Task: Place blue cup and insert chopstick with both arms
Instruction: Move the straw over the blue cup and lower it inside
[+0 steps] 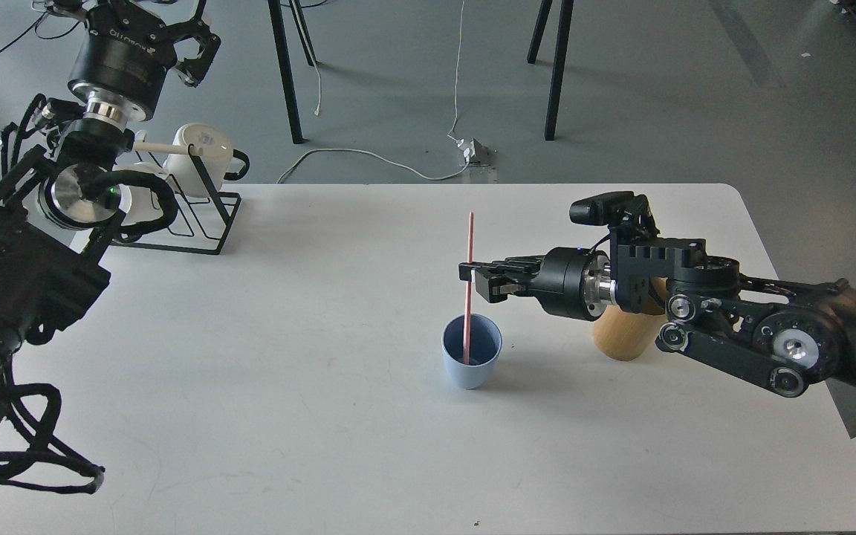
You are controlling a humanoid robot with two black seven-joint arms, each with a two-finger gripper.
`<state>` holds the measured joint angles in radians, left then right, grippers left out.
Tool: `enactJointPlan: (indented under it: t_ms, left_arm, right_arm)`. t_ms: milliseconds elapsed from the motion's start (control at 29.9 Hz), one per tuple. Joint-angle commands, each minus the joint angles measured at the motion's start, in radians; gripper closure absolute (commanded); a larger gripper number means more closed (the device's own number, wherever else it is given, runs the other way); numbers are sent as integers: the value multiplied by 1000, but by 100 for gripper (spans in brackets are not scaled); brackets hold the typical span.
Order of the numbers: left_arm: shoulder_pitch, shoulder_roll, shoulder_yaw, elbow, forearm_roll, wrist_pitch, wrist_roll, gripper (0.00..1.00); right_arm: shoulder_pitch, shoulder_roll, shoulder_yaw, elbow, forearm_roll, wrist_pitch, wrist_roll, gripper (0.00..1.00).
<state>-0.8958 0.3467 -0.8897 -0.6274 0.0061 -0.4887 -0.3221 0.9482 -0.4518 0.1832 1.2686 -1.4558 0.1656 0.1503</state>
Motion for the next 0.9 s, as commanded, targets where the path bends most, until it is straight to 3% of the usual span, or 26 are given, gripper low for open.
enactJointPlan:
  t_ms: [0,869]
  left_arm:
    - [-11,27,-23,-38,-5,0,0,0]
    - [-15,29,-25,-40,-5,0,0,0]
  right_arm:
    - [35,-112,66,114,35,40,18,2]
    - [35,-116,85,135,35,40,18,1]
